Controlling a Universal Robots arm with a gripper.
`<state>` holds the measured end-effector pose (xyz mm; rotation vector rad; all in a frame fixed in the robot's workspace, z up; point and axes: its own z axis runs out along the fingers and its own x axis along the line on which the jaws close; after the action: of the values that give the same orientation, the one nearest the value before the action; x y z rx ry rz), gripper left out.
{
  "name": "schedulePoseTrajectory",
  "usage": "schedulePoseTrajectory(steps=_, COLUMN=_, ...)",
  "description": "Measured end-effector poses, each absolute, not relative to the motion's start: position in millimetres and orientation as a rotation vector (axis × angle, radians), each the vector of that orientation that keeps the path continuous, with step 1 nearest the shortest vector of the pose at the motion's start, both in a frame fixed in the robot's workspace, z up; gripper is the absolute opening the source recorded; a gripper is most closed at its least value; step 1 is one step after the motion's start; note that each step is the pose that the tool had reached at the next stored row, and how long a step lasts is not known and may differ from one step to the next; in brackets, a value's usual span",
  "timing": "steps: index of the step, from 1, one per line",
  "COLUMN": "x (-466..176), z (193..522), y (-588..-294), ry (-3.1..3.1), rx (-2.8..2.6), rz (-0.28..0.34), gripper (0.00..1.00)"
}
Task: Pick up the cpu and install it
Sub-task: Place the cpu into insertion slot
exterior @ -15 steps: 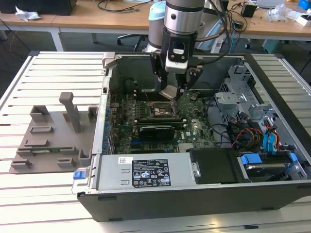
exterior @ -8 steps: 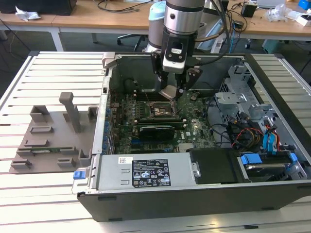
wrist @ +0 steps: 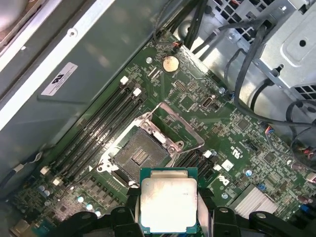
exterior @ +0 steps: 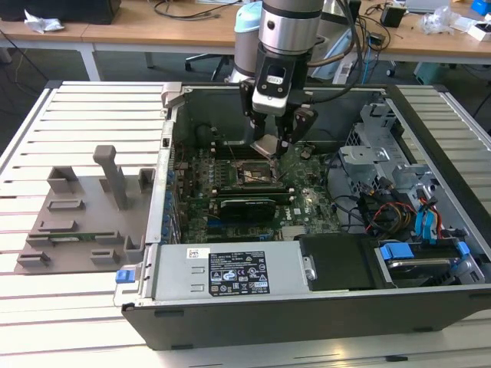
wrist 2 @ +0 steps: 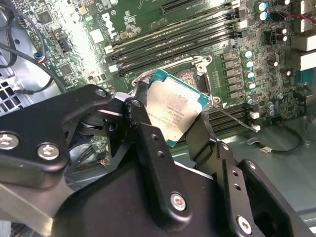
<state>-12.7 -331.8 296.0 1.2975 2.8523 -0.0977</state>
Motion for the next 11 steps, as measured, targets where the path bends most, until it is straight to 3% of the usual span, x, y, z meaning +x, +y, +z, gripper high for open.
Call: schedulePoseTrajectory(steps=11, x=-12.7, z=296.0, y=-331.8, ry=2.796, rx=1.419, rz=-0.099, gripper=0.55)
